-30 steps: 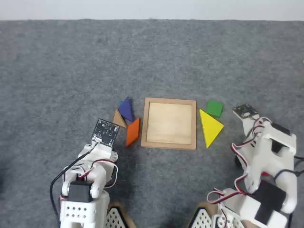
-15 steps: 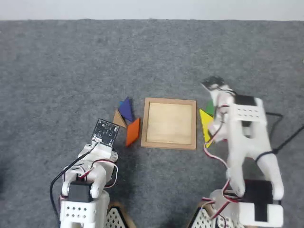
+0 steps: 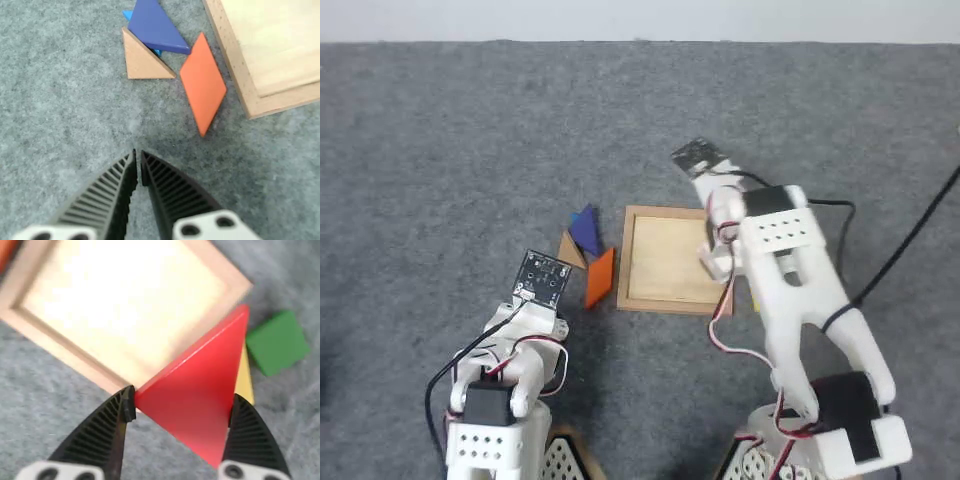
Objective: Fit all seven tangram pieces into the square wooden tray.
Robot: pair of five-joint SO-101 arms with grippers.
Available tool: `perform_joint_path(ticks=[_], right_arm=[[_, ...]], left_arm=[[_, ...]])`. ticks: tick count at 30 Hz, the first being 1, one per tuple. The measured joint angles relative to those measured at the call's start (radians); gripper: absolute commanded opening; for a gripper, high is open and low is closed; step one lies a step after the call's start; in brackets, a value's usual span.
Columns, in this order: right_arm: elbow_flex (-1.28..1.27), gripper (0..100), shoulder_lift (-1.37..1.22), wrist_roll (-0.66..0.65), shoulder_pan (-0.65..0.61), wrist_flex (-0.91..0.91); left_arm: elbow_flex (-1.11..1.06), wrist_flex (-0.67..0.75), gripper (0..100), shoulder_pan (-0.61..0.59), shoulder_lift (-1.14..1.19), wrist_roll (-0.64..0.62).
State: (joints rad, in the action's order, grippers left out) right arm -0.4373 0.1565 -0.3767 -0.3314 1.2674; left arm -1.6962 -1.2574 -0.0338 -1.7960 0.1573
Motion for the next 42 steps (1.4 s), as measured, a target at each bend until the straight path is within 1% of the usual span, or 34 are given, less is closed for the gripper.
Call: perform_joint_path(ticks=[3,7,10,13,19,24,27,29,31,35,39,42], right_arm=[[0.0,18.3,0.0,0.008,-0.054,0.0],[0.0,18.3,-0.003,0.008,-0.078,-0.025],[0.002,18.3,-0.051,0.008,-0.104,-0.049],[0.014,18.3,-0.135,0.008,-0.127,-0.11],[0.224,18.3,-0.379,0.002,-0.127,-0.13],[0.405,18.3,-0.489,0.008,-0.157,-0.098],[0.462,18.3,-0.522,0.092,-0.195,-0.087],[0.476,18.3,-0.535,0.103,-0.222,-0.087],[0.477,18.3,-0.554,0.046,-0.247,-0.087],[0.477,18.3,-0.595,-0.18,-0.267,-0.083],[0.48,18.4,-0.614,-0.4,-0.252,-0.081],[0.528,18.6,-0.614,-0.517,-0.215,-0.041]], left_arm=[[0.0,0.0,2,0.0,0.0,0.0],[0.0,0.0,2,0.0,0.0,0.0],[0.0,0.0,2,0.0,0.0,0.0],[0.0,0.0,2,0.0,0.0,0.0],[0.0,0.0,2,0.0,0.0,0.0],[0.0,0.0,2,0.0,0.0,0.0],[0.0,0.0,2,0.0,0.0,0.0],[0.0,0.0,2,0.0,0.0,0.0],[0.0,0.0,2,0.0,0.0,0.0],[0.0,0.0,2,0.0,0.0,0.0],[0.0,0.0,2,0.0,0.0,0.0],[0.0,0.0,2,0.0,0.0,0.0]])
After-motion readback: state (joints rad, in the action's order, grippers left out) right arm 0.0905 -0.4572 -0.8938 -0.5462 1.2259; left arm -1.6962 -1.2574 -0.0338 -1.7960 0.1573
